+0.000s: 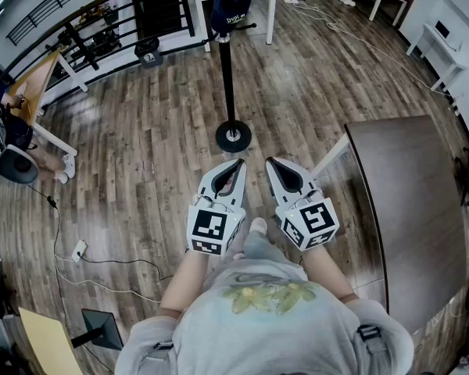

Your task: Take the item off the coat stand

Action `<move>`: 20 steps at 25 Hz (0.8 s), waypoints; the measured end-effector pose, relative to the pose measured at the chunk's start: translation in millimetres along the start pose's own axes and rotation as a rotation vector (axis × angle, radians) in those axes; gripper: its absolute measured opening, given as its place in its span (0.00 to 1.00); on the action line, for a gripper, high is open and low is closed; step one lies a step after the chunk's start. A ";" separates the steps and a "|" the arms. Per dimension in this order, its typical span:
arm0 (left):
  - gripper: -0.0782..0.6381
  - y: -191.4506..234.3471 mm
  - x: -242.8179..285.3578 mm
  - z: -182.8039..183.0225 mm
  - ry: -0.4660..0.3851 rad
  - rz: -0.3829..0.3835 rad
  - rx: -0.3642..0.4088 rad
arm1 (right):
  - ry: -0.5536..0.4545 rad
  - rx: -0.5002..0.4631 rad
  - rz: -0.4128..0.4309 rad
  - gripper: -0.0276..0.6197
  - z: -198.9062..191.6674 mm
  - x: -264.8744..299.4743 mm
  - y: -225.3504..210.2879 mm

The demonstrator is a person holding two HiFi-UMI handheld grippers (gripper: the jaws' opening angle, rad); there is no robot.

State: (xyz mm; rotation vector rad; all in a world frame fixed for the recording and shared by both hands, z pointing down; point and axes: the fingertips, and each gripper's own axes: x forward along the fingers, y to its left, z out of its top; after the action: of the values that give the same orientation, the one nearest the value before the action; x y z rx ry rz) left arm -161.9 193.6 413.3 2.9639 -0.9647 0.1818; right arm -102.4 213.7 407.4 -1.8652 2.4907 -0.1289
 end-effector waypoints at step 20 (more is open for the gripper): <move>0.13 64.1 95.5 1.0 0.010 0.029 0.035 | -0.021 -0.015 -0.016 0.05 -6.5 77.3 -76.1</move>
State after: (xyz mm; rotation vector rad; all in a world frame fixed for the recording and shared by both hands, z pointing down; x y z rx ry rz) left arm -122.8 85.8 422.4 2.9788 -1.0147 0.2170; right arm -51.9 118.6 422.3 -1.8820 2.4708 -0.0909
